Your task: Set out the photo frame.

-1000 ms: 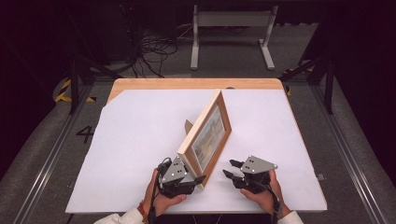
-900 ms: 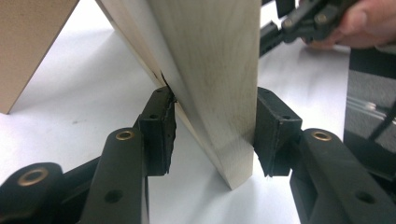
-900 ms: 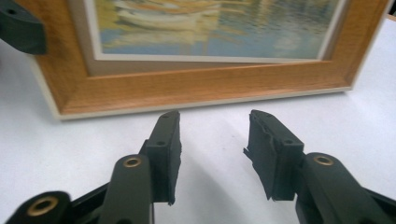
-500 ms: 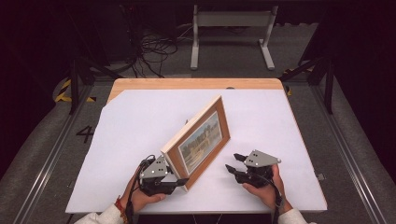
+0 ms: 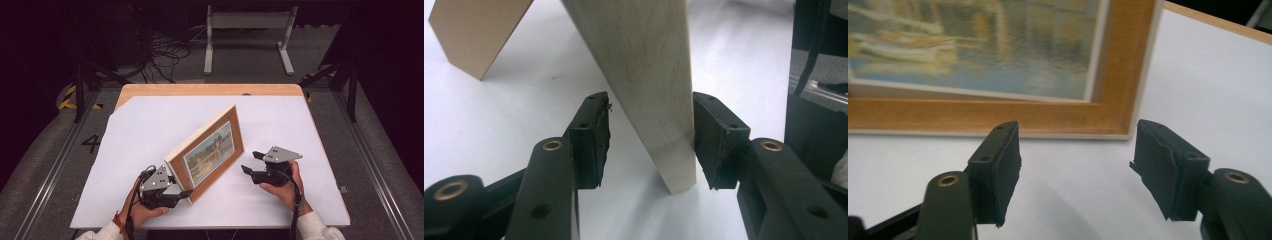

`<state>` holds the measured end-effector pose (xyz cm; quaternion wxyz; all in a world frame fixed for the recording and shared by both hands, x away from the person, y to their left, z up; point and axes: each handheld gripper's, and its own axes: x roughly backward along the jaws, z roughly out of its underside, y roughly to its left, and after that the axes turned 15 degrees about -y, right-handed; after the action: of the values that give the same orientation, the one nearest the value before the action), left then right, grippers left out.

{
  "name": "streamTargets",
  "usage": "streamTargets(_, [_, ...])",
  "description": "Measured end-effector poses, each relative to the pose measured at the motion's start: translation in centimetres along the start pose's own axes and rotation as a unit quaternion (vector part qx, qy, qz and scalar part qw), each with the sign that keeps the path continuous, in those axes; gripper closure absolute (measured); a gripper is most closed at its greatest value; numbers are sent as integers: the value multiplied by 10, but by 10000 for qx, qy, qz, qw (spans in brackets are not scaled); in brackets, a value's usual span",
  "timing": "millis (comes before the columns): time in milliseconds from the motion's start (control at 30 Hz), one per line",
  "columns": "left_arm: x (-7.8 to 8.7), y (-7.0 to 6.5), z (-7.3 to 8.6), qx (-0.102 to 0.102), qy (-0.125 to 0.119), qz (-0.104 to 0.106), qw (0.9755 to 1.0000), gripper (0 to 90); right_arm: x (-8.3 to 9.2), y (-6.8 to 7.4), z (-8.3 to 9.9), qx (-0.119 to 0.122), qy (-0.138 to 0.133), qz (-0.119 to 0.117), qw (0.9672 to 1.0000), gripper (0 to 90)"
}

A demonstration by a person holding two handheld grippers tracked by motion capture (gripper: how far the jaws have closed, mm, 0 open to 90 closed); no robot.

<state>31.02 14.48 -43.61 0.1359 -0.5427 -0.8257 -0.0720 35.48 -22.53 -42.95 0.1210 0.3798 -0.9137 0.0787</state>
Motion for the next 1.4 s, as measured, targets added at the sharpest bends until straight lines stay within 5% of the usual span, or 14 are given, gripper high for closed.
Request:
streamTargets(100, [1, -1, 1, 42, -61, 32, 10000, 565, -9, -8, -2, -73, 54, 57, 9999, 310])
streamTargets(267, [-3, -2, 5, 402, -205, 41, 9990, 606, -27, -15, -6, -120, 83, 10, 9999, 273])
streamTargets(567, [1, -9, 6, 107, -90, -223, 9997, 622, -49, -24, -9, -258, 63, -49, 9996, 241])
streamTargets(933, [18, -9, 9, 28, -99, -467, 9989, 626, -69, -22, -6, -271, 280, -264, 9989, 232])
streamTargets(1400, [25, -4, 10, 326, -142, -790, 9962, 641, -59, -22, -5, -277, 343, -389, 9983, 477])
